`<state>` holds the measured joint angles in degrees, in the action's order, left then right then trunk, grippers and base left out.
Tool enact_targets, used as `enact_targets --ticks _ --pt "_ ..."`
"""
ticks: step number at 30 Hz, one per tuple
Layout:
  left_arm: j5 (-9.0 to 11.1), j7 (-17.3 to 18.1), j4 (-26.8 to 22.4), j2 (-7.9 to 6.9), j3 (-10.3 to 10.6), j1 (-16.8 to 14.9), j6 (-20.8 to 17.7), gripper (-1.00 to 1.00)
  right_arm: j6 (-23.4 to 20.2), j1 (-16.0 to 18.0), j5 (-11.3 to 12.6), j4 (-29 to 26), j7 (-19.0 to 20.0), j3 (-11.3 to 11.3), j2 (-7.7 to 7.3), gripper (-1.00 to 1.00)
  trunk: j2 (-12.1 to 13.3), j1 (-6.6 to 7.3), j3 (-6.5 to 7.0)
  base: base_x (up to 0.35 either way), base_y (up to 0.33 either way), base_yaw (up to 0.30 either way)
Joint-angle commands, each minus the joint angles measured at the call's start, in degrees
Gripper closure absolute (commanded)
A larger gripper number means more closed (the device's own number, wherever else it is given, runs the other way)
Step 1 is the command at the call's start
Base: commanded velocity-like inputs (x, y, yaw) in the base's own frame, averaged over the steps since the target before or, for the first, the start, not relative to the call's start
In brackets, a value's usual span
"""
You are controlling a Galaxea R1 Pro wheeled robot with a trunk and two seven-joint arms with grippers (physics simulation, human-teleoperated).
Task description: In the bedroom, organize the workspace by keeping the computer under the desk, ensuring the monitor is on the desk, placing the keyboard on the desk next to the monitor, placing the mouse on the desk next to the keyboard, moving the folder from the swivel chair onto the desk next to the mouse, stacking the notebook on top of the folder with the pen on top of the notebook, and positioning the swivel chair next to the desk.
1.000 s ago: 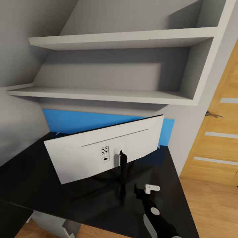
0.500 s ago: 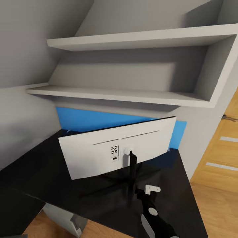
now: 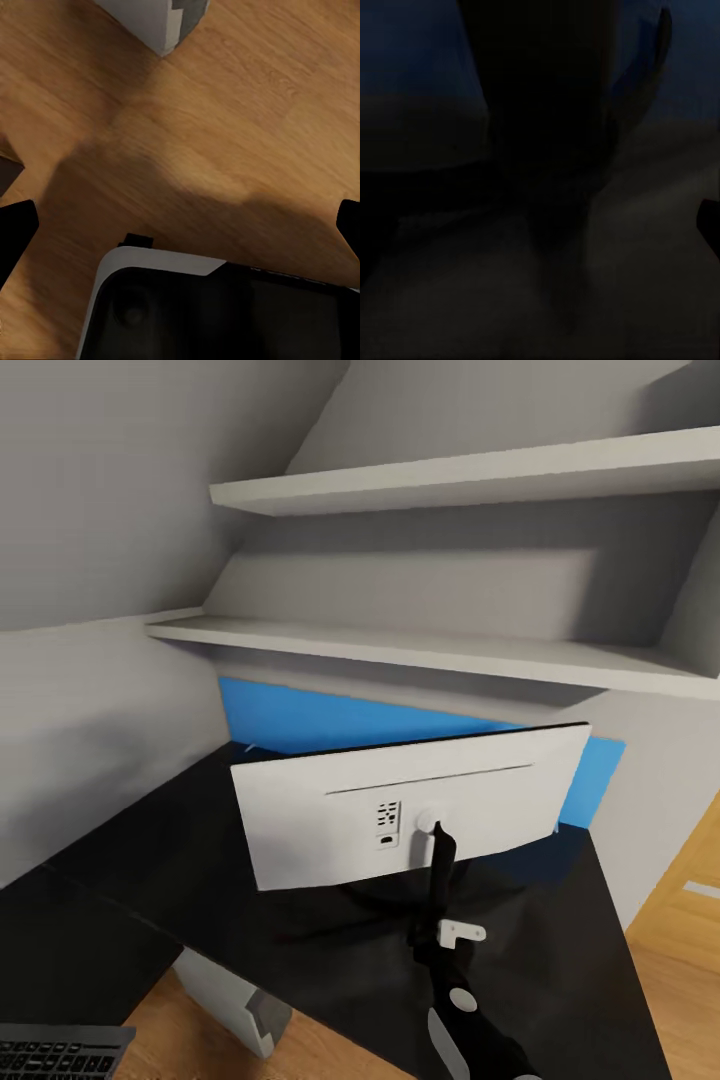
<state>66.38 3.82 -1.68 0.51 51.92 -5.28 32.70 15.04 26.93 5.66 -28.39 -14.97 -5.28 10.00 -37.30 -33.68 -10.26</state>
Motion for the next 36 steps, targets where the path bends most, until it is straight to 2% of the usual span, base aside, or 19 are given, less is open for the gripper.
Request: enact_targets --ticks 1,11,21,32,36 --pt "0.60 0.40 0.10 0.02 0.23 -0.03 0.15 -1.00 0.31 0.05 0.59 0.03 -0.24 -0.24 0.00 -1.00 -0.08 -0.02 -0.09 0.000 0.000 0.209" --pt "0.67 0.39 0.10 0.02 0.22 -0.02 0.17 -1.00 2.87 0.05 0.47 0.07 -0.11 -0.10 0.00 -1.00 -0.08 -0.02 -0.09 0.001 0.000 0.050" --pt "0.68 0.39 0.10 0.02 0.20 -0.05 0.17 -1.00 3.33 0.05 0.61 0.08 -0.35 0.20 -1.25 -1.00 -0.08 -0.02 -0.09 0.005 0.000 0.002" --pt "0.75 0.33 0.10 0.02 0.22 -0.04 0.17 -1.00 3.27 0.05 0.84 0.03 -0.66 0.39 -1.75 -1.00 -0.08 -0.02 -0.09 0.103 0.000 0.000" --pt "0.76 0.31 0.10 0.02 0.20 -0.05 0.17 -1.00 3.26 0.05 0.88 0.00 -1.64 0.43 -2.35 -1.00 -0.08 -0.02 -0.09 0.017 0.000 0.000"
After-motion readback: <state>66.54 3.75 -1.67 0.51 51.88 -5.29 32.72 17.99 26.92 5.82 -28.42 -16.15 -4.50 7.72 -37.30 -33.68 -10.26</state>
